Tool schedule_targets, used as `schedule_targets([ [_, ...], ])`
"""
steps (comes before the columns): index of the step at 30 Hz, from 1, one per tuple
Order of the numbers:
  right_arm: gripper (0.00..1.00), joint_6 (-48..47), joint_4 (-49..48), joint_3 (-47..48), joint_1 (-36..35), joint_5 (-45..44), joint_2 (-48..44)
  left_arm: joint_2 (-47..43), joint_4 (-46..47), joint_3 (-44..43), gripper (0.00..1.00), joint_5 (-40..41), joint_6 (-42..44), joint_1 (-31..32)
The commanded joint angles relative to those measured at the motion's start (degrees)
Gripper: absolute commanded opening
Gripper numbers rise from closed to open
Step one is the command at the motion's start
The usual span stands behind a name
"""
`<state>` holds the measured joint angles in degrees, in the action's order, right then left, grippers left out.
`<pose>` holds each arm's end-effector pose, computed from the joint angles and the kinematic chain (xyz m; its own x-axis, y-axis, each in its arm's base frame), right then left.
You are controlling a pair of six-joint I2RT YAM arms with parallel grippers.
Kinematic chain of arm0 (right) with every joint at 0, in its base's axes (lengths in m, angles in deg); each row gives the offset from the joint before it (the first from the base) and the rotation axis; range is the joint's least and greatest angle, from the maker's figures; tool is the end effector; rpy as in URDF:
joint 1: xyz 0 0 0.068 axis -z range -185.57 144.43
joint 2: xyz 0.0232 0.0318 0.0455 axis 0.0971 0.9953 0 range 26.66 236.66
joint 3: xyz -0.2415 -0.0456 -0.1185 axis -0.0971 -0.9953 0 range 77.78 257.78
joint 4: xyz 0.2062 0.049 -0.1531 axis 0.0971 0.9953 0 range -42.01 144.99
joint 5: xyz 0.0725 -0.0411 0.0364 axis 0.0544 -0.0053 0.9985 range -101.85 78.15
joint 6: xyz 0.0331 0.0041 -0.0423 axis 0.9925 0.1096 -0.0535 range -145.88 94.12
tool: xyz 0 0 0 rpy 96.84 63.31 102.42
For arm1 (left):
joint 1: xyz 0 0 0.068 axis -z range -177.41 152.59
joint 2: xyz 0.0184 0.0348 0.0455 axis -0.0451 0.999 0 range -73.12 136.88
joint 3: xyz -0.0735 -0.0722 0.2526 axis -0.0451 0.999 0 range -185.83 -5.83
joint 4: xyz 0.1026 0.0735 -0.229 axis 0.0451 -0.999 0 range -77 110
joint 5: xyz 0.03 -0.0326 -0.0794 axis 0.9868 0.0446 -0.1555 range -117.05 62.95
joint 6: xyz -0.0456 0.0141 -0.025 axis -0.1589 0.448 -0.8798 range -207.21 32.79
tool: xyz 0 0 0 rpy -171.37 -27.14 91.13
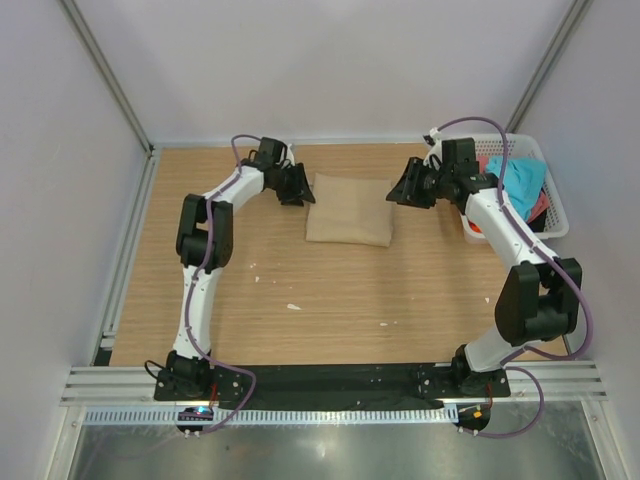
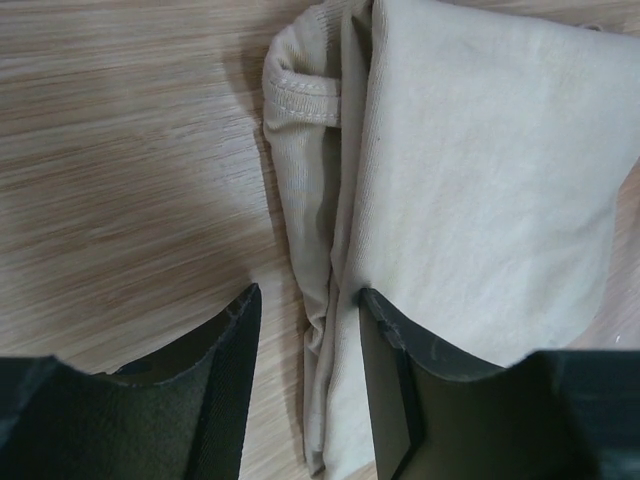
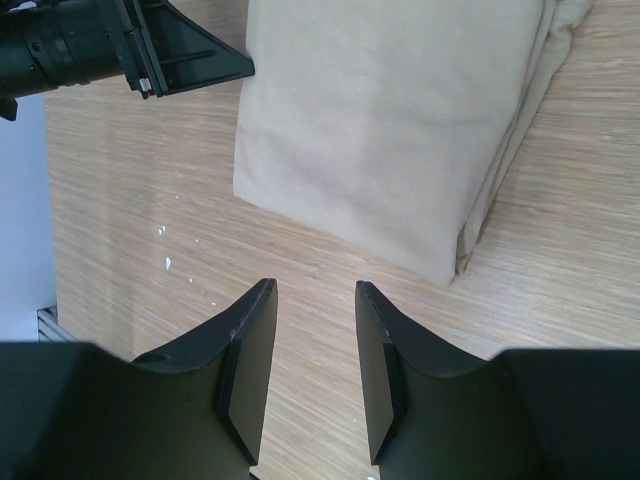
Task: Fold and stack the t-shirts
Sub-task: Neatly place the folded tshirt to the corner
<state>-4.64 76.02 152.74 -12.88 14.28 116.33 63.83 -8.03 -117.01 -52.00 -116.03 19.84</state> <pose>0.3437 0.0599 0.3014 -0.7851 0.2272 -0.5762 -0.1616 0.8229 0.5448 0.4944 -0.1693 0.1555 -0.9195 -0.1720 -0.3535 0.0727 0.8092 -0.5830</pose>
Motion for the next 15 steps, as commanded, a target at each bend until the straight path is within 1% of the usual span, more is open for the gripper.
schedule_targets([
  [1,0.43,0.3,-1.6,0.2,-0.9,-0.8,0.1,1.0,2.1,1.0,0.45,-0.5,1.5,0.1],
  [3,0.43,0.6,-1.9,0.1,-1.4,-1.1,0.1,1.4,2.2,1.3,0.43,-0.2,1.4,0.1],
  [6,0.43,0.9,-2.7,-0.4,-2.2,-1.5,0.2,2.4,2.5,0.9,0.29,-0.4,0.3,0.1],
  [7,0.43,1.1,-3.1,-0.6,-2.4,-1.7,0.2,2.5,2.4,0.6,0.22,-0.5,-0.1,0.1],
  [9,0.43,1.4,-3.6,-1.1,-2.9,-1.9,0.7,2.5,3.3,0.8,0.16,-1.2,-1.6,0.1],
  [10,0.43,1.4,-3.7,-1.4,-3.1,-2.0,0.8,2.4,4.1,0.9,0.11,-1.5,-2.3,0.1],
  [12,0.43,1.4,-3.9,-1.8,-3.7,-2.1,1.2,2.5,5.6,0.5,0.06,-2.9,-4.0,0.2],
  [13,0.43,1.4,-4.0,-1.9,-3.8,-2.2,1.3,2.6,5.6,0.3,0.02,-3.3,-4.3,0.1],
  [14,0.43,1.2,-4.0,-2.2,-3.9,-2.4,1.4,2.7,5.7,-0.1,0.0,-3.6,-4.6,0.1],
  [15,0.43,1.0,-4.0,-2.4,-4.0,-2.5,1.5,2.6,5.9,0.0,0.0,-3.6,-4.9,0.1],
])
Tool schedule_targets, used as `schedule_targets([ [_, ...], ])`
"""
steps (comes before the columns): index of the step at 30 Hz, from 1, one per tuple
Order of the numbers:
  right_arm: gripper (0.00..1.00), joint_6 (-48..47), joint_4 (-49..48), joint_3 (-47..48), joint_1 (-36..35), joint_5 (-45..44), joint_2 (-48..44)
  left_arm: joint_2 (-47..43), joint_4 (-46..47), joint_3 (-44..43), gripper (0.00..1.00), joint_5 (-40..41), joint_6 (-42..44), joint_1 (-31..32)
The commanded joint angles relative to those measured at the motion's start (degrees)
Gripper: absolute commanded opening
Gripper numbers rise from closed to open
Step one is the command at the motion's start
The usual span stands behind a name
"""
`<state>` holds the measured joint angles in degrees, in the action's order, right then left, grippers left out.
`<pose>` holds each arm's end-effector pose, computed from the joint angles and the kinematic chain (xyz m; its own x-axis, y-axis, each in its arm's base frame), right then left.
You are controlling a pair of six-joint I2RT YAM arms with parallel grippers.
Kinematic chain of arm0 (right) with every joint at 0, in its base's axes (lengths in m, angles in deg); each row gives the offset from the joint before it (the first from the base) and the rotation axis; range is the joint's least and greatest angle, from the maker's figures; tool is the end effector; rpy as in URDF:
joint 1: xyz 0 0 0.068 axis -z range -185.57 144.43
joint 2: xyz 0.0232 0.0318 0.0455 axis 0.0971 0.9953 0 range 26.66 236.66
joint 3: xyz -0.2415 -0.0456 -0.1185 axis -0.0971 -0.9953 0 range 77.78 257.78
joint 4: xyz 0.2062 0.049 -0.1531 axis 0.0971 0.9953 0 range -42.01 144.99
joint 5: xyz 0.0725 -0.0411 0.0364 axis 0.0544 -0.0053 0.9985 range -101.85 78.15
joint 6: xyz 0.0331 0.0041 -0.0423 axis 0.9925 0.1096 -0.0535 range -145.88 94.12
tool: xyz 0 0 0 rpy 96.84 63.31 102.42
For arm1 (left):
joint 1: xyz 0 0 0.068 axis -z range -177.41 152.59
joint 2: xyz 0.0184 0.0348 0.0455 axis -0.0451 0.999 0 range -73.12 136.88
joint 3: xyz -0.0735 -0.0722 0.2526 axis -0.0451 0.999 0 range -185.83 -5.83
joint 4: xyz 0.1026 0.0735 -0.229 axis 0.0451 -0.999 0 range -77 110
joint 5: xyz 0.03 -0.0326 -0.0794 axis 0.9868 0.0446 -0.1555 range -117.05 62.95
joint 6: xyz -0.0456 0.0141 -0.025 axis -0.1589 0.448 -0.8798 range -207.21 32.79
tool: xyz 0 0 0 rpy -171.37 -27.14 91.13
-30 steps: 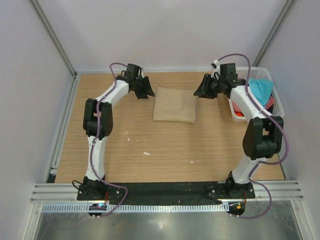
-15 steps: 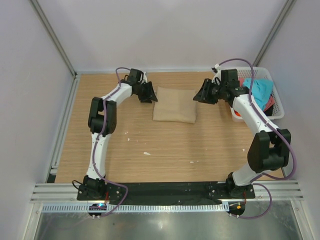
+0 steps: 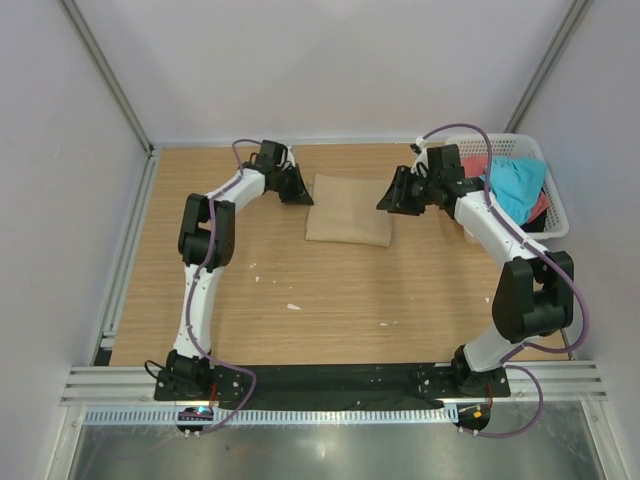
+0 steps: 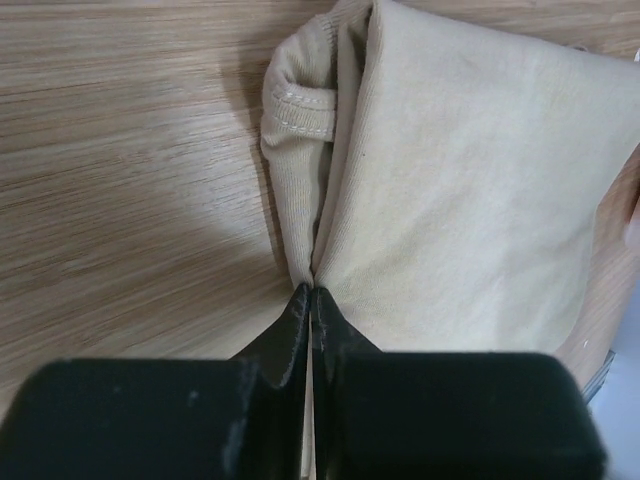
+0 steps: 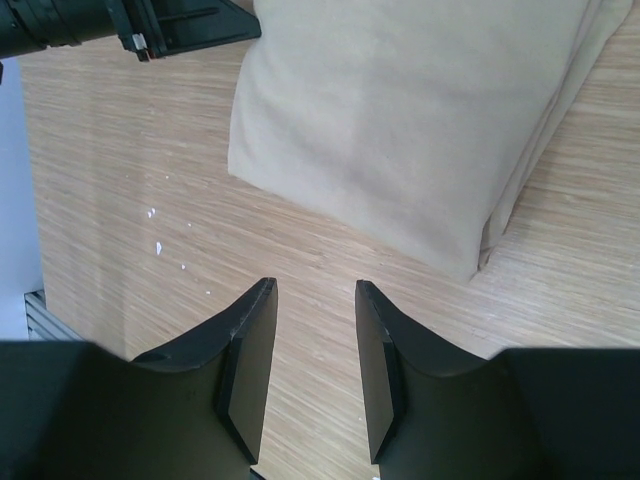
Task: Fold and stack the t-shirts
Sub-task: Neatly place the folded tshirt to the corner
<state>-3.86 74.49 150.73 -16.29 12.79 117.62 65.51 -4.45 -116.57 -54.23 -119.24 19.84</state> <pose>0.3429 0.0800 0.2842 -0.8115 0.1932 -0.5514 -0.1693 0.8255 0.5384 0.4987 -0.1719 0.1428 -0.9222 -0.2076 -0.3263 0.0488 0.7745 -0.6307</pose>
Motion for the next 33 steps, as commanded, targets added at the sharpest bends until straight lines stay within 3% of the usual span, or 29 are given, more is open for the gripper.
schedule_targets([
  [1,0.43,0.2,-2.5,-0.3,-0.6,-1.1,0.3,0.6,2.5,-0.3,0.0,-1.2,-1.8,0.1],
  [6,0.43,-0.3,-2.2,-1.1,-0.7,-1.9,-0.3,-0.5,1.9,0.3,0.0,3.3,-1.8,0.1],
  [17,0.43,-2.0,0.2,-1.8,-0.6,-4.4,-3.2,-2.8,-9.5,-3.6,0.0,15.5,5.1,-3.1],
  [27,0.43,-1.9,-0.4,-3.1,-0.6,-3.8,-4.7,-4.2,-13.5,-4.5,0.0,20.6,3.1,-13.3],
  [33,0.43,-1.0,-1.6,-3.8,-0.7,-2.0,-4.7,-2.9,-14.3,-8.8,0.0,29.1,10.8,-17.1],
])
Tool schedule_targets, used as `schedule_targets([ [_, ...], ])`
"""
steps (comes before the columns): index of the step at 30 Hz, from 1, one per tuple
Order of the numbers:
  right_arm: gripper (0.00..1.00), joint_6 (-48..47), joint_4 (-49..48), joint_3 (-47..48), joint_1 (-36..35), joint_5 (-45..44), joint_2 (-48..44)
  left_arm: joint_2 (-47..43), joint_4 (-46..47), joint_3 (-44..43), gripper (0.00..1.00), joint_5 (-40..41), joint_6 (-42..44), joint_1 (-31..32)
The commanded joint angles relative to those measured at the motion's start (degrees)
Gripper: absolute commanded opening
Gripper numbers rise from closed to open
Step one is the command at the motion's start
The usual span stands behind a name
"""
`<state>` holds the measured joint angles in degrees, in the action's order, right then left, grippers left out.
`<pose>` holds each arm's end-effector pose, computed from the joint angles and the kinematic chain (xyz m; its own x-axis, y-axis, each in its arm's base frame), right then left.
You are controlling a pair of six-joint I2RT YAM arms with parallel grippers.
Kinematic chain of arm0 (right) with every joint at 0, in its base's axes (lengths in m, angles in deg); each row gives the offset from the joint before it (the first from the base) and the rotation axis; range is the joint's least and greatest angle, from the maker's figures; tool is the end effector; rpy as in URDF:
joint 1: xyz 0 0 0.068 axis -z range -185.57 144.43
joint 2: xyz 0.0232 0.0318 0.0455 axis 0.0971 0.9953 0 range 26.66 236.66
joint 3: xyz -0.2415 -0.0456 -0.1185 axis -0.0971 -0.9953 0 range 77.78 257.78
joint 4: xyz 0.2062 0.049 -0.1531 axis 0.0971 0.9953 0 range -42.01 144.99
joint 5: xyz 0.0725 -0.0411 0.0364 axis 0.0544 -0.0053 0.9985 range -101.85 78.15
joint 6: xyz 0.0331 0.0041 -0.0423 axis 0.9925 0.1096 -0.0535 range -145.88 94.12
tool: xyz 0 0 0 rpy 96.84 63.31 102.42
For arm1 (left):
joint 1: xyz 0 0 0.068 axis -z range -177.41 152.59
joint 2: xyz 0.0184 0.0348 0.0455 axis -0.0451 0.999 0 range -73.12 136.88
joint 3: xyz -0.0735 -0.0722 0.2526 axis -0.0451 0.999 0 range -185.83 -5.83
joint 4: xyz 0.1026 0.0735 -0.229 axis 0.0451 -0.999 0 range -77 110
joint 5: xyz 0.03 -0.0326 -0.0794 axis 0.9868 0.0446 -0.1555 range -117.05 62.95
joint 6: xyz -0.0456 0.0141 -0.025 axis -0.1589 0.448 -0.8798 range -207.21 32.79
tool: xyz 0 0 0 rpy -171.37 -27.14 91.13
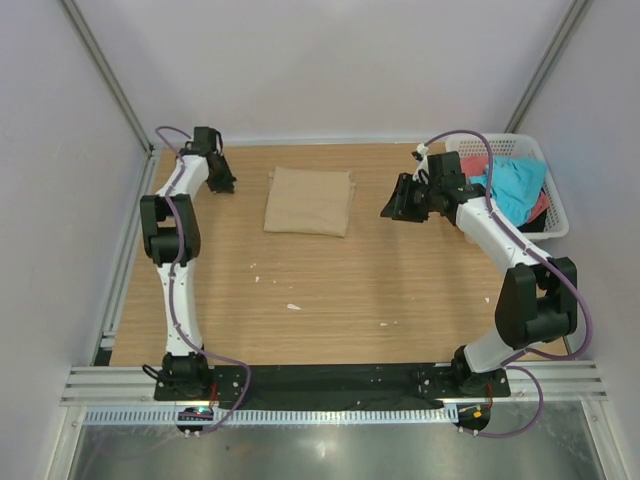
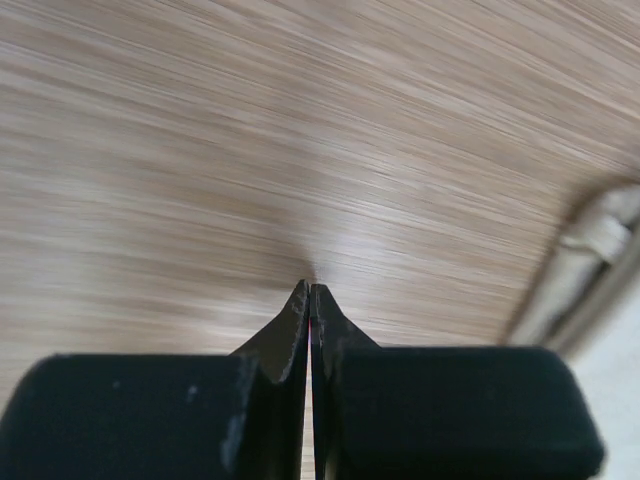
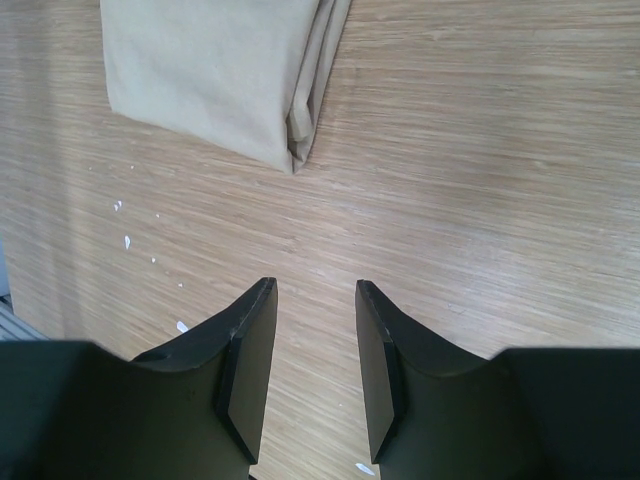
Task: Fold and stack the t-shirts
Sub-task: Neatly place the folded tshirt to the corner
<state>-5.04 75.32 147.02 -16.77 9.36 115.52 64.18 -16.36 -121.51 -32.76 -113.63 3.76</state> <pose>0.3299 0.0784 0.2734 -0.8206 0.1756 -0.5438 -0.1406 0.8603 0.4900 0.5217 -0.0143 0.1653 -0.7917 -0.4265 -0.4374 -0.3116 0.8977 -0.3115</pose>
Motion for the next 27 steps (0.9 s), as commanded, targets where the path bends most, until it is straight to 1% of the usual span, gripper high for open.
schedule_targets([
  [1,0.43,0.3,-2.6,-0.1,-0.2,1.7,-2.6,-1.1,-3.4,-4.7,0.0,9.7,6.8,-1.0],
  [2,0.43,0.3,-2.8,-0.1,-0.2,1.7,-2.8,0.0,-4.1,-6.9,0.0,10.8,7.4,-3.1],
  [4,0.43,0.2,-2.8,-0.3,-0.2,1.4,-2.9,1.3,-6.9,-9.5,0.0,12.1,8.2,-4.0],
  [5,0.43,0.2,-3.1,-0.5,-0.2,1.2,-2.9,1.7,-7.9,-11.9,0.0,9.9,8.0,-4.3],
  [6,0.43,0.2,-3.2,-0.7,-0.2,1.2,-3.0,1.9,-8.4,-12.5,0.0,6.5,7.9,-5.0],
  [7,0.43,0.2,-3.4,-0.9,-0.2,1.2,-2.9,1.5,-7.6,-12.5,0.0,1.1,7.8,-5.0],
  [8,0.43,0.2,-3.6,-0.8,-0.2,1.0,-2.8,1.0,-6.5,-11.0,0.01,-7.2,7.9,-5.0],
  [9,0.44,0.2,-3.8,-0.6,-0.2,0.9,-2.7,-0.4,-4.9,-9.6,0.04,-11.9,7.8,-4.8],
  [10,0.44,0.2,-3.6,-0.4,-0.2,0.8,-2.2,-1.3,-1.1,-8.0,0.15,-15.3,7.5,-4.5],
  [11,0.43,0.1,-3.2,0.0,-0.2,0.8,-2.1,-1.8,0.1,-5.6,0.2,-19.9,7.2,-3.9],
  [13,0.44,0.0,-2.8,0.0,-0.2,0.8,-2.0,-2.9,1.3,-4.3,0.29,-21.7,7.8,-3.1],
  [15,0.43,-0.1,-2.9,-0.3,-0.2,0.6,-2.3,-3.4,1.6,-3.5,0.33,-23.3,9.1,-1.8],
  [16,0.43,-0.2,-2.8,-0.4,-0.2,0.5,-2.5,-4.0,1.8,-2.6,0.34,-23.4,9.4,-1.7],
  [17,0.44,-0.2,-2.5,-0.4,-0.1,0.4,-2.6,-4.1,2.1,-2.1,0.34,-23.3,9.7,0.3],
  [20,0.43,-0.3,-2.2,-0.2,-0.2,0.4,-3.1,-4.4,2.9,-0.4,0.35,-22.7,10.1,1.6],
  [23,0.44,-0.4,-1.8,-0.3,-0.2,0.3,-3.6,-4.1,4.4,1.5,0.38,-23.5,9.1,2.2],
  [27,0.43,-0.4,-1.6,-0.7,-0.2,0.3,-4.1,-3.2,6.6,3.6,0.38,-24.2,8.6,3.0],
])
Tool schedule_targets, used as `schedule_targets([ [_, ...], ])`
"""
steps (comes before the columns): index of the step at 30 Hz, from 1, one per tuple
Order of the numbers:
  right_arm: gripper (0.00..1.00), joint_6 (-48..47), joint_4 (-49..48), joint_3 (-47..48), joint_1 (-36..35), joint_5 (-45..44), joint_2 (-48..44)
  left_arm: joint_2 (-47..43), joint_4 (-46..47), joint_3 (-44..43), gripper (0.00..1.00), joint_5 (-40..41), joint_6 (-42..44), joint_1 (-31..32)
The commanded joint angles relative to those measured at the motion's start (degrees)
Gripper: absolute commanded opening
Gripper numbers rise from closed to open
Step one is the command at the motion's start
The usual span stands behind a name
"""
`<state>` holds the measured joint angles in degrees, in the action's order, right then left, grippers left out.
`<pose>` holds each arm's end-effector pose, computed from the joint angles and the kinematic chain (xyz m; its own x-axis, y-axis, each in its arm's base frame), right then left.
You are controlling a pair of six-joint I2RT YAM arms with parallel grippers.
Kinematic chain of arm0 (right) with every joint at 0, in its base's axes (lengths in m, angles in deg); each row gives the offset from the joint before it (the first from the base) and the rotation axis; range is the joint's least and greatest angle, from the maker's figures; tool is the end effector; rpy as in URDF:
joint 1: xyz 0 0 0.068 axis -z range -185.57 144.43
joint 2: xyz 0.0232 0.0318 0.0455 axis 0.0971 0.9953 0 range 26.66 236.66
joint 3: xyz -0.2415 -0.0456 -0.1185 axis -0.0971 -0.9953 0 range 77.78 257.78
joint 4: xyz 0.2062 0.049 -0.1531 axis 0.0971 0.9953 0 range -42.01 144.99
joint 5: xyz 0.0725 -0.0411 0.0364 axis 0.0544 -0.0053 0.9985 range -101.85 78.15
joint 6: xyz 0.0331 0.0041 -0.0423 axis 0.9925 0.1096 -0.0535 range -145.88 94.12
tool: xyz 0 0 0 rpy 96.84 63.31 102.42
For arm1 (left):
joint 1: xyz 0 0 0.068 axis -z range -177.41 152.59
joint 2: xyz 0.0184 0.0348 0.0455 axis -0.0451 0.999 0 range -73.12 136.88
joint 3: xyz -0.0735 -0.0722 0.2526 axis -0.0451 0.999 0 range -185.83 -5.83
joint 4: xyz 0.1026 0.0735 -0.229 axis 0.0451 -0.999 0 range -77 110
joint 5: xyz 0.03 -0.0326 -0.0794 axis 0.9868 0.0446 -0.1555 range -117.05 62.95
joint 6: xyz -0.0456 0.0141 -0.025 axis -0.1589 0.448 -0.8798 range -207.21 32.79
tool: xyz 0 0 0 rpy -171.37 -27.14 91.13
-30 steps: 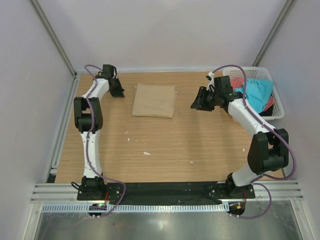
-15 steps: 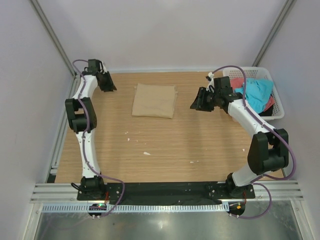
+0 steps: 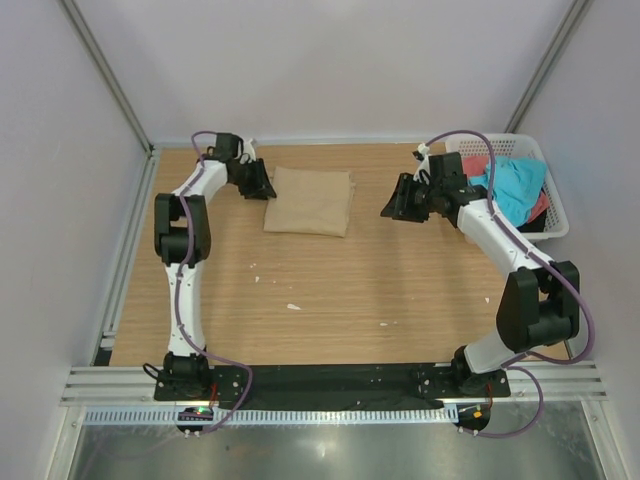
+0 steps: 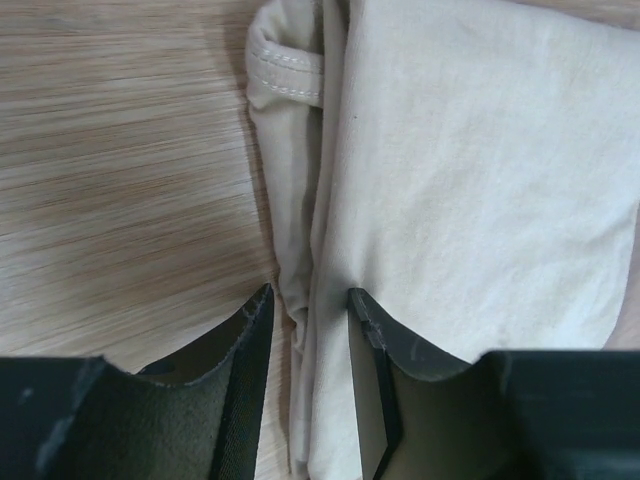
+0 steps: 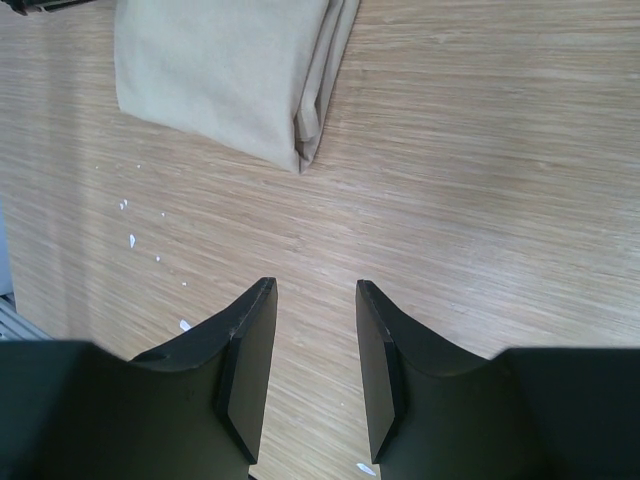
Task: Fold and stack the t-shirts
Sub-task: Neatly place the folded tshirt to the corner
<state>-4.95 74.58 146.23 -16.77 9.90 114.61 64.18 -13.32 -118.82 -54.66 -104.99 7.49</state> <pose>0.3268 0.0781 0.2750 -0.8146 0.1770 -0.5523 -0.1515 0.8543 0.4972 0.5151 -0.0608 0.1572 -0.8999 -0.1943 -0.3904 0.0507 0.8425 -0.5363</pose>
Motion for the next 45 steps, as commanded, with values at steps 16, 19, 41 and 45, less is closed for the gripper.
schedule_targets([
  [16,0.44,0.3,-0.7,-0.1,-0.2,-0.1,-3.8,-4.0,2.7,3.0,0.0,8.7,-1.2,0.5],
  [19,0.44,0.8,-1.4,-1.0,-0.2,0.0,-3.6,-4.9,0.1,0.8,0.0,14.7,-0.8,0.5],
  [41,0.44,0.5,-2.2,-3.5,-0.2,0.0,-5.4,-0.5,-9.0,-11.0,0.0,35.0,4.5,-11.1],
  [45,0.44,1.2,-2.9,-3.2,-0.2,0.0,-5.3,2.8,-10.7,-15.5,0.0,36.8,4.9,-14.0],
])
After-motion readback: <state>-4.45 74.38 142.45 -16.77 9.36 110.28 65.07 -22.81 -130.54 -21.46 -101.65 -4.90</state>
